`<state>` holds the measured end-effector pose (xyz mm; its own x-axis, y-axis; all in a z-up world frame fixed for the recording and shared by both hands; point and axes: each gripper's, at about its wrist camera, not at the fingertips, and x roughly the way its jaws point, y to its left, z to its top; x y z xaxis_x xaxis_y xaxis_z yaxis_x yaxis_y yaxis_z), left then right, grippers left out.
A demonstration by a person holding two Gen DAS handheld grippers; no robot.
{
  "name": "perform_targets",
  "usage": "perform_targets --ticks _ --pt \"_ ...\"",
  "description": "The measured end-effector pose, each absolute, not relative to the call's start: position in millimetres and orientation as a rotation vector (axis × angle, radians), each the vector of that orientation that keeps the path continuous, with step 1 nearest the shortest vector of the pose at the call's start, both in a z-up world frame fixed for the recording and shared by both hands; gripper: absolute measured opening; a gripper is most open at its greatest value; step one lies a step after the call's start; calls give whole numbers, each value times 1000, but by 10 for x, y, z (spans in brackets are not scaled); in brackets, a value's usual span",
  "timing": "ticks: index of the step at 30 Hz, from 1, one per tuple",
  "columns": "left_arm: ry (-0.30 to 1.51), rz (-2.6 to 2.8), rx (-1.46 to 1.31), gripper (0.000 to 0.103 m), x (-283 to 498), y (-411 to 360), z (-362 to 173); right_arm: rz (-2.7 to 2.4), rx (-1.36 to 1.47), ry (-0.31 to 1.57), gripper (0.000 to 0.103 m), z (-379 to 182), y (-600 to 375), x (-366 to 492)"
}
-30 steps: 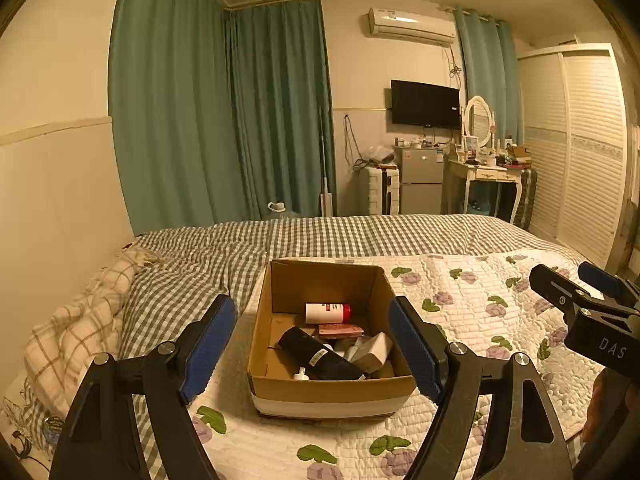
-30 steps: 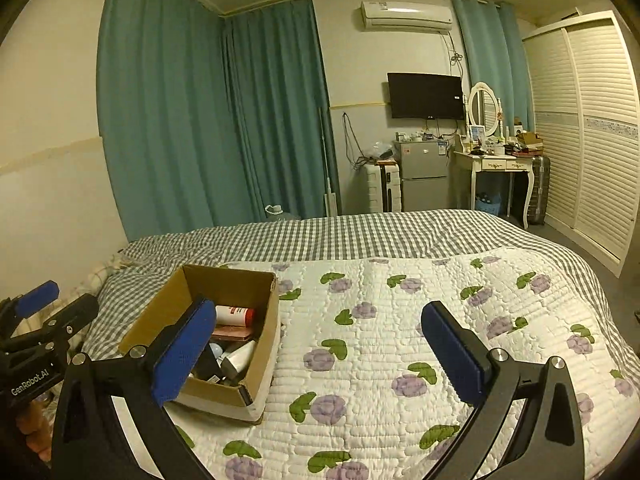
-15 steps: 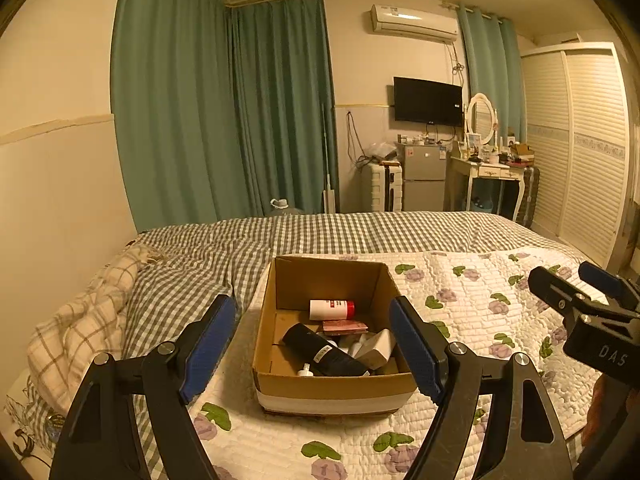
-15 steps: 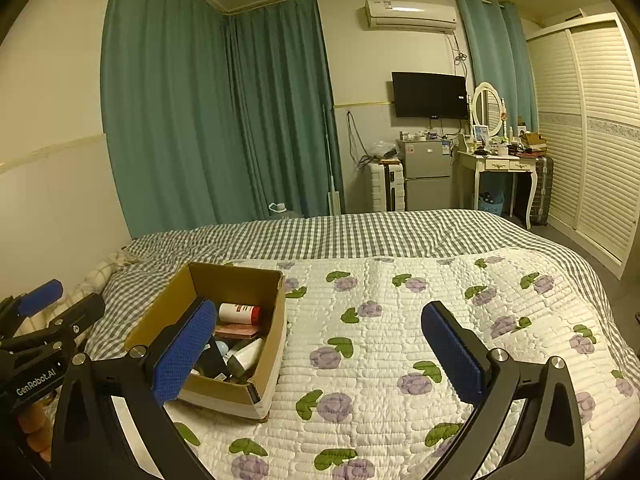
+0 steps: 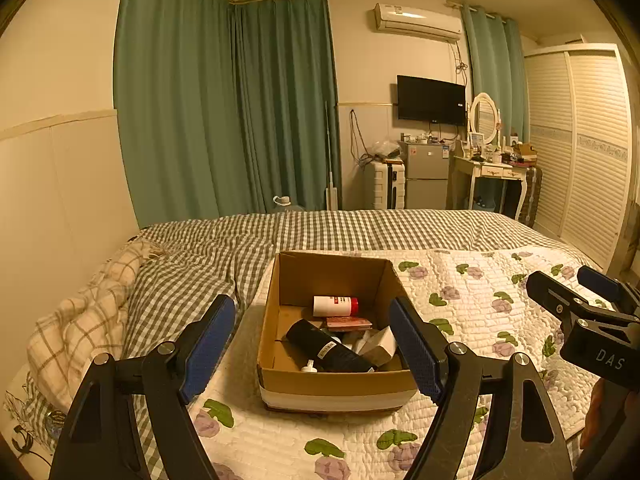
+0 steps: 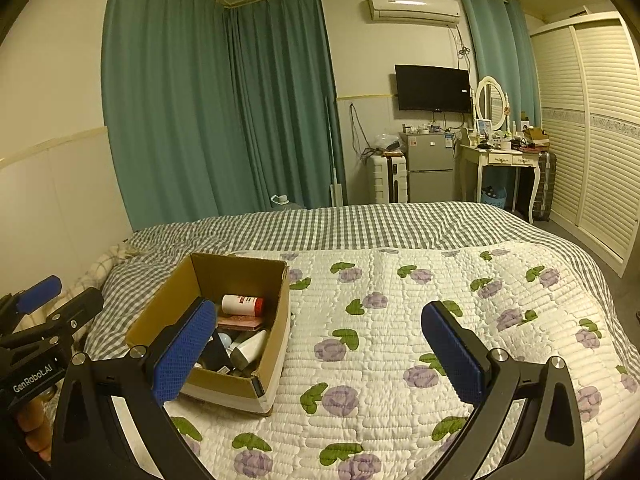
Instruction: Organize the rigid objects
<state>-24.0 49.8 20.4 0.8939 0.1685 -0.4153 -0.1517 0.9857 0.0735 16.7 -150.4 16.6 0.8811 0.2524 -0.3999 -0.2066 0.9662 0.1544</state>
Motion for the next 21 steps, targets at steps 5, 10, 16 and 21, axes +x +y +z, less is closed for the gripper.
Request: perform_targets --ticks 5,10,16,21 --pt "431 167 40 82 -246 502 201 241 110 432 103 166 -1503 167" --pt "431 164 44 82 -248 493 205 239 110 434 103 162 -1500 165" --pt "432 164 44 82 -245 494 210 238 111 440 103 145 -1486 163" --pt "432 163 44 82 -245 494 211 238 112 443 103 138 -1474 173"
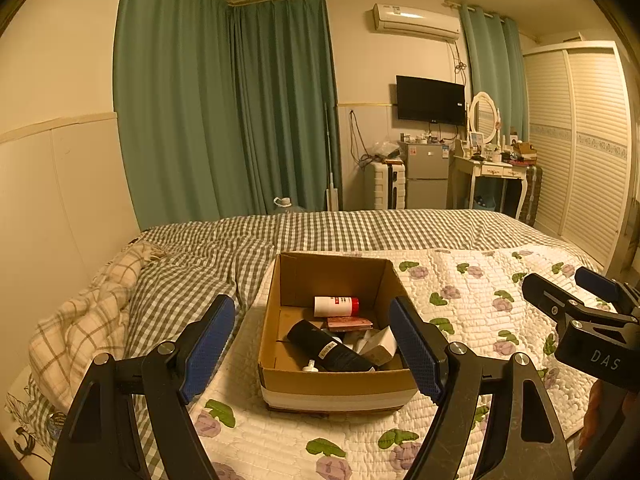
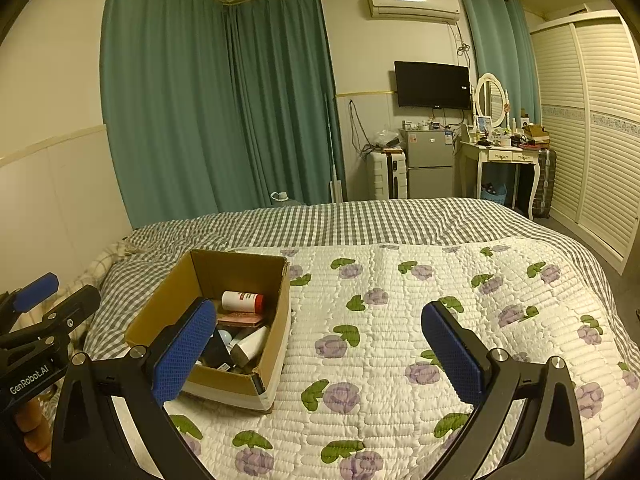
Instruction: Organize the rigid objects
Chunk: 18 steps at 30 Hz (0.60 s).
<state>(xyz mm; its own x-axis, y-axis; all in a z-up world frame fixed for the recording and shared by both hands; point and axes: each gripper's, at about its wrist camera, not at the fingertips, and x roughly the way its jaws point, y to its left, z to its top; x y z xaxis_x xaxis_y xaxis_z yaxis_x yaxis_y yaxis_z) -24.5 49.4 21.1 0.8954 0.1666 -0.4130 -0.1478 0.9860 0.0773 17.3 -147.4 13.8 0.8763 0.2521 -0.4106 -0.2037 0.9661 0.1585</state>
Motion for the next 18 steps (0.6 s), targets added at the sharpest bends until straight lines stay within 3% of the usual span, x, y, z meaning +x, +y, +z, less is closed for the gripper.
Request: perform_targets --ticks 18 --pt "427 166 33 82 -270 535 196 245 104 452 103 113 -1432 168"
